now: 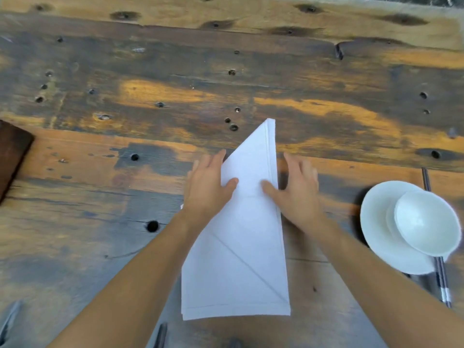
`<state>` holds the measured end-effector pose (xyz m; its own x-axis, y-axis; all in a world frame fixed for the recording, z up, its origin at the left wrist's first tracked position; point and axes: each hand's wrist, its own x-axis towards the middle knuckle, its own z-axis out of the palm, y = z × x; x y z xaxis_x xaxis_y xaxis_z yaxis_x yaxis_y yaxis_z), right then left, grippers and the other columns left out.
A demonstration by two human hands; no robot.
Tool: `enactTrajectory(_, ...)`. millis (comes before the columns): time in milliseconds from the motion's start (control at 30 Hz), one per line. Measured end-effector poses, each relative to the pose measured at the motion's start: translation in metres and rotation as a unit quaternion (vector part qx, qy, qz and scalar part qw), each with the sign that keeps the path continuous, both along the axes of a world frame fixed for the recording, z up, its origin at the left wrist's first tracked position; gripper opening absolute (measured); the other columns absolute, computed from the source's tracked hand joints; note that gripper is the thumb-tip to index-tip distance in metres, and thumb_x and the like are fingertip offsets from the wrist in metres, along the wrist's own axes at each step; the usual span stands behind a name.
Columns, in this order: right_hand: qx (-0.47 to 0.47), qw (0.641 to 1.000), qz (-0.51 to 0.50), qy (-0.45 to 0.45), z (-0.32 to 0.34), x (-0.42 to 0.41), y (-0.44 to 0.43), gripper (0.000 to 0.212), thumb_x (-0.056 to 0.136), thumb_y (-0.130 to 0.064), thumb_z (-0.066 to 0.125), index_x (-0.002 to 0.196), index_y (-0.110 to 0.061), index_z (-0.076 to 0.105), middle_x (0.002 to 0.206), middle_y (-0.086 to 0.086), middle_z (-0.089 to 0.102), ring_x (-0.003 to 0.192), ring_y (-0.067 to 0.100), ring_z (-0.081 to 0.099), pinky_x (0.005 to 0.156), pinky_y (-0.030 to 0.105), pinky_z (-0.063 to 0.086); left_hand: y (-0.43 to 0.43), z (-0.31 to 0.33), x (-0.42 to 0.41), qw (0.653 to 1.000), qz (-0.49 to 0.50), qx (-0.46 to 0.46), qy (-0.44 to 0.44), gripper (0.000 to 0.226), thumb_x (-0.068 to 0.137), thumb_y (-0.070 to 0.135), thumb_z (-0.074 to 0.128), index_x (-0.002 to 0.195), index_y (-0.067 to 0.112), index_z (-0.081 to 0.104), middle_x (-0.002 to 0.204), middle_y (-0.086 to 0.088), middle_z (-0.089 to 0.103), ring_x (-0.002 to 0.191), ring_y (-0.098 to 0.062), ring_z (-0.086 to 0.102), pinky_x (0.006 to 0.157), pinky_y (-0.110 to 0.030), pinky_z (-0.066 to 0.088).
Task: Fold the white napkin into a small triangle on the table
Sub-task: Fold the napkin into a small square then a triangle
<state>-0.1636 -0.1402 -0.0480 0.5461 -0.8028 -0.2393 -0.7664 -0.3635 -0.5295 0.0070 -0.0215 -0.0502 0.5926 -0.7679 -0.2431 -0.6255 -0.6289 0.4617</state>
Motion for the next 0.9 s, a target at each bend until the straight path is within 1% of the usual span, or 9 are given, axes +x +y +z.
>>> enactTrajectory(67, 0.015, 1.000, -0.004, 0.001, 0.000, 0.034, -0.036, 0.090, 0.082, -0.048, 0.077, 0.154, -0.015, 0.034, 0.146, 0.009, 0.036, 0.134, 0.032, 0.034, 0.113, 0.044, 0.030, -0.022, 0.008, 0.006, 0.998, 0.028, 0.022, 0.048, 0.060, 0.089, 0.038, 0.073, 0.142, 0.022, 0.051, 0.123, -0.005, 0.060, 0.118, -0.029, 0.054, 0.095, -0.043, 0.048)
enactTrajectory(167, 0.044, 0.999, -0.010, 0.018, 0.001, 0.066, -0.072, 0.108, 0.072, -0.054, 0.086, 0.156, -0.020, 0.027, 0.144, 0.006, 0.031, 0.136, 0.030, 0.031, 0.115, 0.045, 0.032, -0.049, 0.013, 0.008, 0.990, 0.065, 0.020, 0.126, 0.041, 0.088, 0.032, 0.074, 0.123, 0.022, 0.055, 0.095, 0.002, 0.060, 0.096, -0.026, 0.059, 0.080, -0.037, 0.050)
enactTrajectory(300, 0.089, 0.994, 0.026, 0.064, 0.004, 0.087, -0.104, 0.128, 0.059, -0.054, 0.094, 0.159, -0.022, 0.021, 0.143, 0.007, 0.027, 0.139, 0.030, 0.028, 0.116, 0.043, 0.031, -0.075, 0.012, 0.013, 0.992, 0.045, 0.041, 0.115, 0.016, 0.092, 0.030, 0.066, 0.092, 0.019, 0.054, 0.088, 0.001, 0.058, 0.092, -0.028, 0.059, 0.070, -0.034, 0.042)
enactTrajectory(433, 0.131, 0.991, 0.024, 0.003, 0.006, 0.098, -0.130, 0.118, 0.050, -0.056, 0.096, 0.149, -0.021, 0.042, 0.142, 0.007, 0.038, 0.134, 0.027, 0.041, 0.115, 0.039, 0.038, -0.084, 0.015, 0.019, 0.964, 0.103, -0.083, 0.231, 0.007, 0.096, 0.015, 0.063, 0.092, 0.017, 0.057, 0.085, 0.000, 0.061, 0.082, -0.024, 0.056, 0.070, -0.033, 0.044)
enactTrajectory(533, 0.260, 0.957, -0.052, -0.122, 0.010, 0.104, -0.144, 0.116, 0.051, -0.047, 0.098, 0.148, -0.016, 0.044, 0.131, 0.000, 0.059, 0.118, 0.015, 0.059, 0.102, 0.034, 0.049, -0.083, 0.025, 0.026, 0.943, 0.092, -0.153, 0.281, 0.019, 0.095, 0.002, 0.059, 0.106, 0.018, 0.063, 0.099, -0.002, 0.070, 0.088, -0.023, 0.066, 0.079, -0.040, 0.055)
enactTrajectory(600, 0.355, 0.919, -0.056, -0.163, 0.016, 0.105, -0.152, 0.105, 0.054, -0.036, 0.099, 0.143, -0.011, 0.049, 0.120, 0.000, 0.071, 0.107, 0.015, 0.069, 0.097, 0.035, 0.054, -0.080, 0.032, 0.029, 0.938, 0.072, -0.172, 0.293, 0.030, 0.095, -0.002, 0.058, 0.119, 0.016, 0.065, 0.110, -0.006, 0.073, 0.100, -0.025, 0.071, 0.087, -0.044, 0.060)
enactTrajectory(700, 0.435, 0.876, 0.016, -0.208, 0.028, 0.103, -0.158, 0.048, 0.072, -0.014, 0.090, 0.115, -0.013, 0.070, 0.106, 0.005, 0.079, 0.100, 0.017, 0.075, 0.088, 0.030, 0.058, -0.073, 0.039, 0.031, 0.937, 0.054, -0.178, 0.297, 0.031, 0.097, -0.001, 0.059, 0.123, 0.014, 0.066, 0.112, -0.007, 0.075, 0.102, -0.022, 0.073, 0.090, -0.048, 0.060)
enactTrajectory(800, 0.411, 0.879, 0.063, -0.235, 0.044, 0.097, -0.152, 0.032, 0.079, -0.006, 0.084, 0.108, -0.016, 0.073, 0.099, 0.003, 0.079, 0.098, 0.016, 0.075, 0.082, 0.026, 0.058, -0.061, 0.041, 0.033, 0.942, 0.042, -0.151, 0.298, 0.020, 0.096, 0.001, 0.064, 0.114, 0.009, 0.070, 0.109, -0.010, 0.077, 0.101, -0.026, 0.073, 0.091, -0.052, 0.058)
enactTrajectory(900, 0.329, 0.906, 0.139, -0.225, 0.067, 0.078, -0.138, 0.022, 0.082, -0.010, 0.083, 0.101, -0.020, 0.078, 0.099, -0.002, 0.079, 0.092, 0.009, 0.073, 0.082, 0.020, 0.057, -0.035, 0.039, 0.040, 0.961, 0.008, -0.102, 0.257, 0.017, 0.094, 0.006, 0.070, 0.110, 0.010, 0.072, 0.105, -0.005, 0.077, 0.099, -0.023, 0.073, 0.090, -0.048, 0.058)
